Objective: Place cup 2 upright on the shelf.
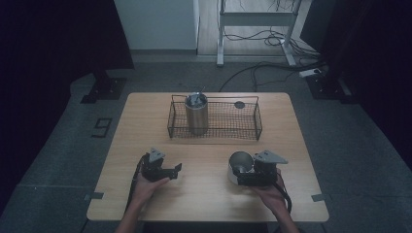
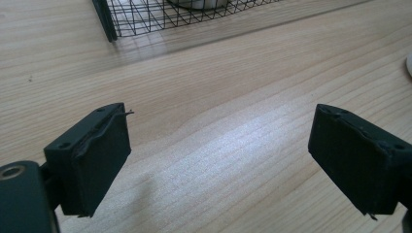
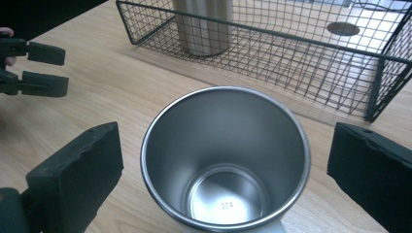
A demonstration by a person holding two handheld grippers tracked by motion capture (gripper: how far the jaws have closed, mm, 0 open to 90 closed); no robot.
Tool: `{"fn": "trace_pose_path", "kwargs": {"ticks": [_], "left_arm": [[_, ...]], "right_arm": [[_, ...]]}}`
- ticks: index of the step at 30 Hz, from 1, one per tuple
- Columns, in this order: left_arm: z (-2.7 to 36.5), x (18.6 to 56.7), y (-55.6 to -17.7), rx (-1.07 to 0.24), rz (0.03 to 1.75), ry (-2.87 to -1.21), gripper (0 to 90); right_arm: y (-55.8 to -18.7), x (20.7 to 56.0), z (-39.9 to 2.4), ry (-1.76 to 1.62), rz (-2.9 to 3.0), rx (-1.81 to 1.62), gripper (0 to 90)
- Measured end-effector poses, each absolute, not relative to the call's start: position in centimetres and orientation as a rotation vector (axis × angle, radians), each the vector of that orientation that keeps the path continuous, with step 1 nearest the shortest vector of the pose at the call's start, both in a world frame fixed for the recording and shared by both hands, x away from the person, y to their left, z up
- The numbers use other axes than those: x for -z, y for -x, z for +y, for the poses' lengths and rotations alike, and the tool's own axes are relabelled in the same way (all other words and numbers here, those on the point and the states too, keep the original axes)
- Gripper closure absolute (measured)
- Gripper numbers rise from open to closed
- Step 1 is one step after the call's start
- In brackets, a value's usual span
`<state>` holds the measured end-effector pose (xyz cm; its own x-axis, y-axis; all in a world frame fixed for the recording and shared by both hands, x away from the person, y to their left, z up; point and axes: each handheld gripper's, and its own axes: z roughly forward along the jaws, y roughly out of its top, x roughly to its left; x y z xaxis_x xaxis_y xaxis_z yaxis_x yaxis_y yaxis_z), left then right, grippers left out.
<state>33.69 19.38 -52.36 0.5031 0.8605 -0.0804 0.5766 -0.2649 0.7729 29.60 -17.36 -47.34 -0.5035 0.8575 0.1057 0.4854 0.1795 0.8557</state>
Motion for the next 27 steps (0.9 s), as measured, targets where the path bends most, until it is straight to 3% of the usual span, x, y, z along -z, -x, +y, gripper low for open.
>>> {"fn": "trace_pose_path", "kwargs": {"ticks": [27], "left_arm": [[19.1,53.1,-33.8,-0.461,1.199,-1.978,10.3]], "right_arm": [[-31.0,49.5,-15.9,-1.281,2.134,-1.073,0.0]]}}
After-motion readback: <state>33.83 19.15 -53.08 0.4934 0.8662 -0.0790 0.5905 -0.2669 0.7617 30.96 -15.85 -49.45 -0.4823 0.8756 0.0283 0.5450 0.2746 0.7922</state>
